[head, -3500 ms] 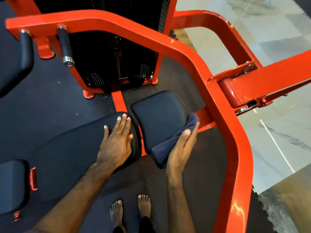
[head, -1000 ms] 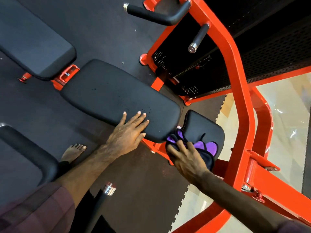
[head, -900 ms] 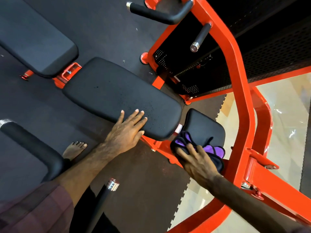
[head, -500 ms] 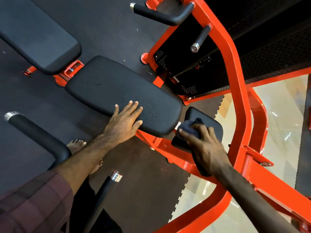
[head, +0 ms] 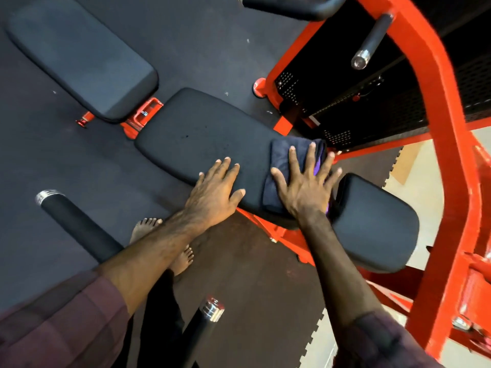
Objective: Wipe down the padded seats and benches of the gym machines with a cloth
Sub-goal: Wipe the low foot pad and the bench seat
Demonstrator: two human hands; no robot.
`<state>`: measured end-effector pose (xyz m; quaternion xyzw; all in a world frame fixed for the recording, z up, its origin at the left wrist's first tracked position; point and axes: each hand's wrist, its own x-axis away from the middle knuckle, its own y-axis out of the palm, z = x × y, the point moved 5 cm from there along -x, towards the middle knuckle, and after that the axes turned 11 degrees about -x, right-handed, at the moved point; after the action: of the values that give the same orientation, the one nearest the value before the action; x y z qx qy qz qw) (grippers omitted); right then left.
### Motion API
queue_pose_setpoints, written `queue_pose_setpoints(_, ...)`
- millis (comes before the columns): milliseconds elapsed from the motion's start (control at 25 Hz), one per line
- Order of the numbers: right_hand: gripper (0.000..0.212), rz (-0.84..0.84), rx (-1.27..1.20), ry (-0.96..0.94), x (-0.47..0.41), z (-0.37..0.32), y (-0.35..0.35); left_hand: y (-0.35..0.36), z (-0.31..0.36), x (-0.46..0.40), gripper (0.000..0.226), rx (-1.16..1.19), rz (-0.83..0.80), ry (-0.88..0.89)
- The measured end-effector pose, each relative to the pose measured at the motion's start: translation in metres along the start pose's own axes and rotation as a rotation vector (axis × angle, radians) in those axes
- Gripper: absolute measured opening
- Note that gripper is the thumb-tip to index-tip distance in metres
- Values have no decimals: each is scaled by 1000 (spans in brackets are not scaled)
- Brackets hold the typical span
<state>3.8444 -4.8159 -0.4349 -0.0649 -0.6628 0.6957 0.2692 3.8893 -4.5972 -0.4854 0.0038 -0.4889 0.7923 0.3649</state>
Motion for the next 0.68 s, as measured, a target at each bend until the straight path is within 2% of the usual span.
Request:
queue_pose_setpoints(80, 81, -36, 46, -96, 14, -22, 6, 7, 1, -5, 78, -25, -48, 18)
queue_pose_setpoints(160, 77, -18, 100, -184, 42, -12, 8, 12, -3, -7, 81, -23, -76, 20)
queue_pose_setpoints(280, 78, 57, 71, -12, 40, 24, -5, 20, -11, -7, 84, 1, -115, 1)
queue_pose_setpoints(360, 84, 88, 54, 89, 8, 12, -4, 28, -7, -6, 86, -59, -121, -12)
queue_pose_setpoints(480, 93, 2, 54, -17, -4, -30, 10, 33, -2, -8, 88, -82, -99, -27)
queue_pose_setpoints(600, 75, -28, 118, -174, 39, -16, 16, 27, -5, -7, 90, -48, -84, -40)
queue_pose_setpoints(680, 70, -27, 102, -86, 41, 4, 8, 24, -1, -7, 92, -54, -93, -38)
